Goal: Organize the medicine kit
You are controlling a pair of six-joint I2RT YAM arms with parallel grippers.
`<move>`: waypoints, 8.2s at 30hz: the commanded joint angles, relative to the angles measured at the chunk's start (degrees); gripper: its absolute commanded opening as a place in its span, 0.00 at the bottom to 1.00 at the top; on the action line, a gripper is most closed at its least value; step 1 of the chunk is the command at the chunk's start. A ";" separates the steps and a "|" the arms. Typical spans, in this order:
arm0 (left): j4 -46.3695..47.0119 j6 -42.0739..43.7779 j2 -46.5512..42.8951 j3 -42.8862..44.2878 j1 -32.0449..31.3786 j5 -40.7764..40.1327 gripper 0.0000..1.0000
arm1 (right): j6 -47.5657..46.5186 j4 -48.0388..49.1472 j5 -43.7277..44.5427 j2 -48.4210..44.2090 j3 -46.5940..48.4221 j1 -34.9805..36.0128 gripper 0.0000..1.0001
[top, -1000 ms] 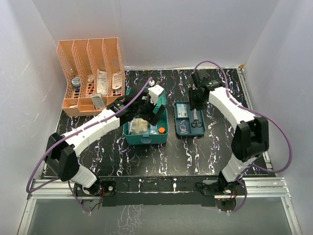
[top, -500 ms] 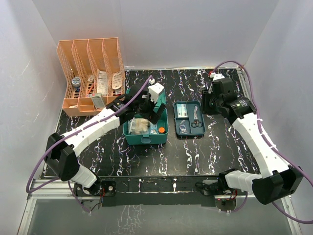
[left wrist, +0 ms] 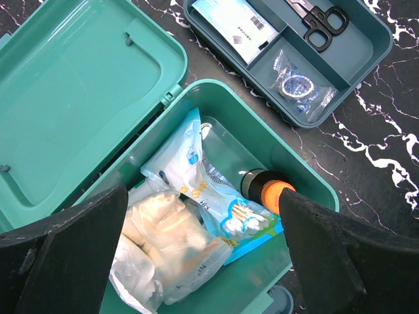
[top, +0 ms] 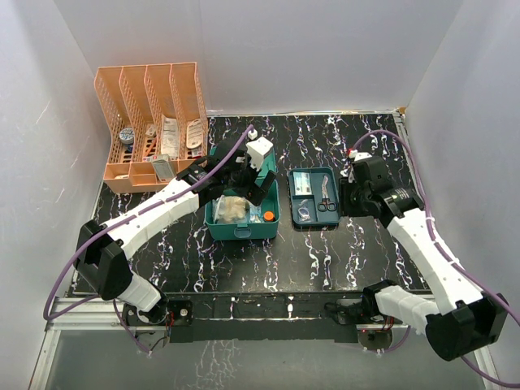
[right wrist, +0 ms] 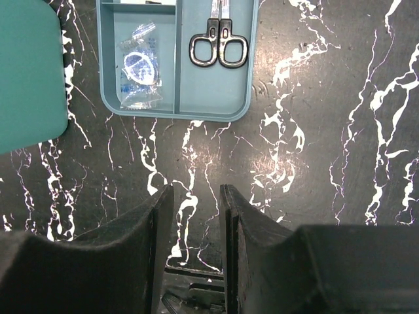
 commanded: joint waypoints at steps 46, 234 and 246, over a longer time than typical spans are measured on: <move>0.36 -0.32 0.93 0.40 0.32 -0.86 0.99 | -0.23 2.89 0.40 10.87 4.84 -0.15 0.33; -21.67 38.47 48.24 68.03 -13.47 15.01 0.00 | 12.12 35.37 3.54 1.54 -25.08 -26.77 0.98; -21.57 41.19 46.85 68.46 -14.62 13.33 0.00 | 12.69 36.29 2.29 1.52 -26.33 -26.81 0.98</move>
